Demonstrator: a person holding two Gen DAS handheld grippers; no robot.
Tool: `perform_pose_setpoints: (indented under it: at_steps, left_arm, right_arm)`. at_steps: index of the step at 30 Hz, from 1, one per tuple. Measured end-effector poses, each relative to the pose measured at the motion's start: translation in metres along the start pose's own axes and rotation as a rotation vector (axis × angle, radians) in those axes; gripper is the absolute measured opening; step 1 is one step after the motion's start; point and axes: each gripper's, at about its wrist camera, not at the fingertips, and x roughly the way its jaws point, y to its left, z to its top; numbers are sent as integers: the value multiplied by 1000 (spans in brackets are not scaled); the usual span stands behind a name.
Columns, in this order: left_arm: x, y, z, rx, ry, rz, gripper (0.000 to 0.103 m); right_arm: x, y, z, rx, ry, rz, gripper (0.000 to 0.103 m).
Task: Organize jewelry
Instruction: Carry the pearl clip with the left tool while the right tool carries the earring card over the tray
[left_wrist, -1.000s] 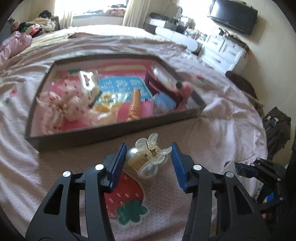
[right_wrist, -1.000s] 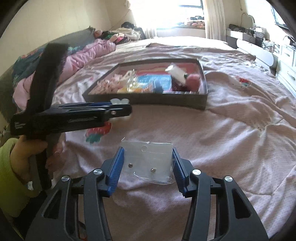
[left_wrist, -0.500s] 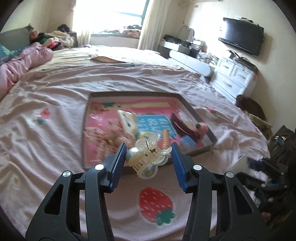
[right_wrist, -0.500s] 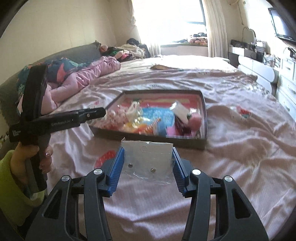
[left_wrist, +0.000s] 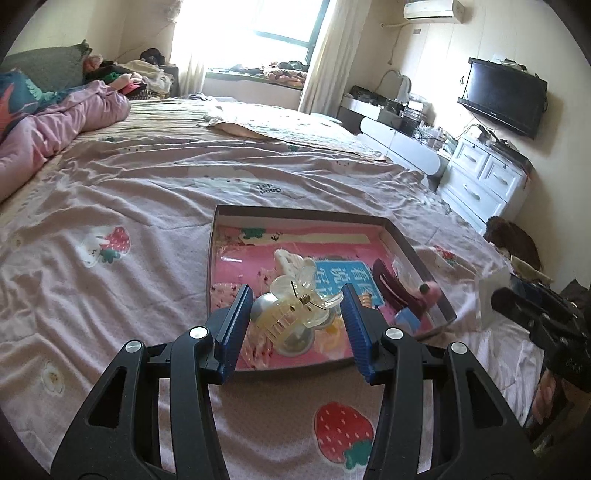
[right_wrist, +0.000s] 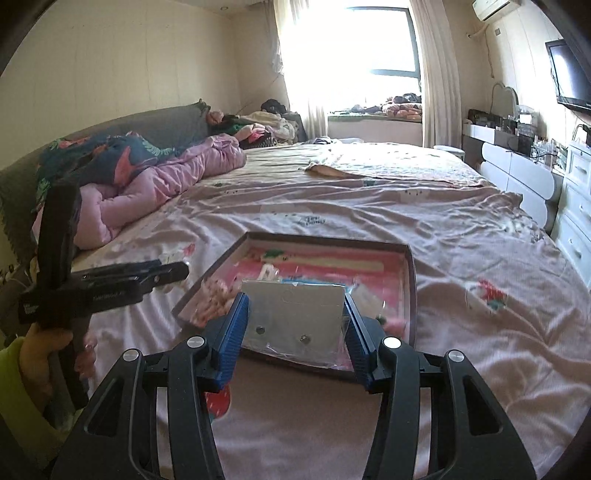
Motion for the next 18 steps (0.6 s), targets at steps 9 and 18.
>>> perform_pose_setpoints:
  at_steps: [9,18]
  left_arm:
    - [27,-11,4,11,32,-15,40]
    - [64,-26,-4,60,81,-33,40]
  right_arm:
    - [41,-20,16,13,22,-31,48]
    - [86,-44,1,37,118,-62,48]
